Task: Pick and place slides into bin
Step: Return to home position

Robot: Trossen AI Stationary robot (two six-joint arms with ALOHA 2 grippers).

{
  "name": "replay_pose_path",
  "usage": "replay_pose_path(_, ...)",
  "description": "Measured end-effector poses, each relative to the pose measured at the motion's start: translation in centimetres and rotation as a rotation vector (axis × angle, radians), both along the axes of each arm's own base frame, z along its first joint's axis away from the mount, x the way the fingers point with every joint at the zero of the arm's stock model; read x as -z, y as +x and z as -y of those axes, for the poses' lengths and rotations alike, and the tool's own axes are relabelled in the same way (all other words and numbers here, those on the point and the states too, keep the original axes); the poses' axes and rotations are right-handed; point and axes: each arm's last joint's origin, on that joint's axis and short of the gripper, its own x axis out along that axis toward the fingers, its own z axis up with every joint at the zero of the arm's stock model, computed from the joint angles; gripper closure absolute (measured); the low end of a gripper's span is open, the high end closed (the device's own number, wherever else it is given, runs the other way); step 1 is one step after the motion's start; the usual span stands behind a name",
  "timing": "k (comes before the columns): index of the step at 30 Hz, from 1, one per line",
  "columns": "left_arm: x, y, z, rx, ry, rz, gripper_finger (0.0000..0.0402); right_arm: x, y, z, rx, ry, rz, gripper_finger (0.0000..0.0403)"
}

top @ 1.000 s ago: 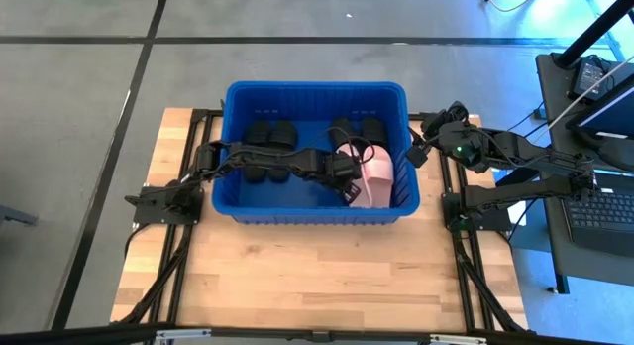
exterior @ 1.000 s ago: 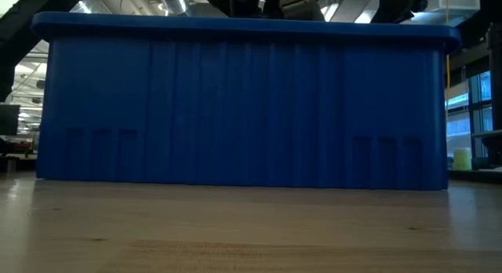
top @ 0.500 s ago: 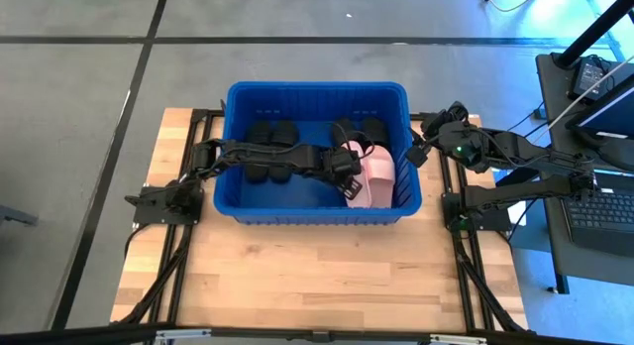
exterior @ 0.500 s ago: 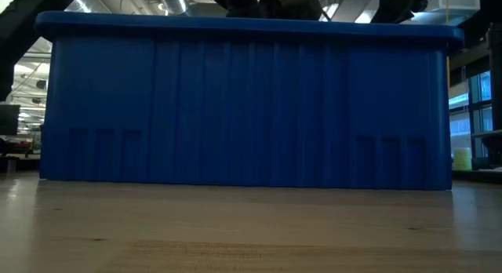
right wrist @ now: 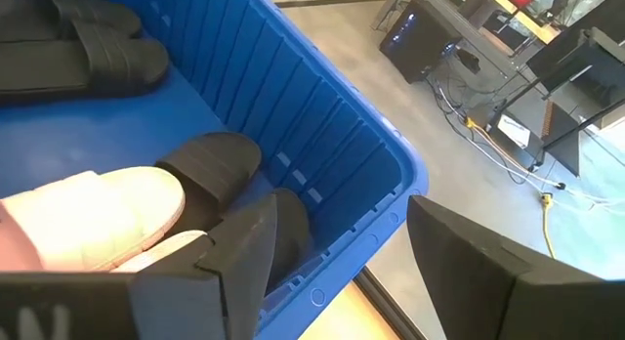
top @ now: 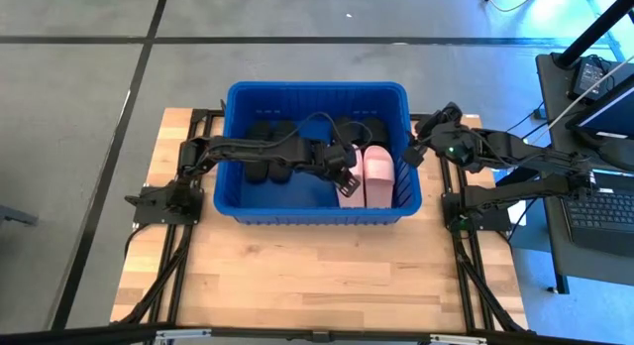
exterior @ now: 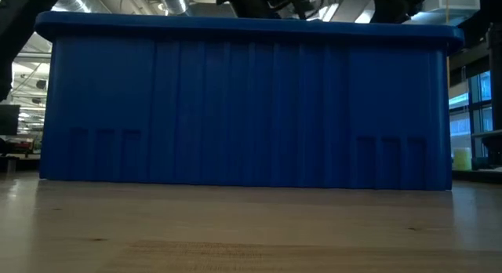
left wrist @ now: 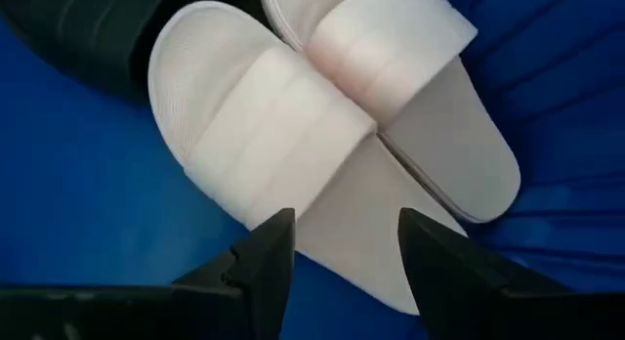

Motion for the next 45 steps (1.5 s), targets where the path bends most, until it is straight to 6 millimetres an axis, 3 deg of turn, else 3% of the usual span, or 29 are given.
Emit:
replay_pose_path(5, -0.7, -0.7, 0.2, 0.021, -0.032, -0.010, 0.0224, 0.0, 0.0, 0.1, -0.004, -0.014, -0.025, 0.0171)
replay_pose_path(11, -4.3, -2.7, 0.6, 0.092, 0.006, 0.030, 0.0224, -0.3, 0.1, 0.5, 0.016, -0.021, 0.018, 0.0171)
replay_pose_path(14, -7.2, -4.3, 0.4, 0.144, 0.059, 0.092, 0.0224, -0.6, 0.3, 0.8, 0.026, -0.035, 0.048, 0.0171)
replay_pose_path(20, -13.2, -8.4, -1.8, 0.304, 0.170, 0.267, 0.0224, -1.6, 0.7, 1.4, 0.004, -0.130, 0.065, 0.0171)
replay_pose_path(24, -15.6, -11.2, -4.5, 0.411, 0.205, 0.354, 0.0224, -2.3, 0.7, 2.0, 0.028, -0.174, 0.101, 0.0171)
replay_pose_path(34, -16.2, -15.5, -11.8, 0.571, 0.251, 0.419, 0.0224, -2.9, 0.2, 3.9, 0.155, -0.186, 0.189, 0.0171)
replay_pose_path(45, -16.3, -21.0, -16.4, 0.609, 0.254, 0.537, 0.0224, -3.2, -0.8, 5.5, 0.222, -0.162, 0.260, 0.0171)
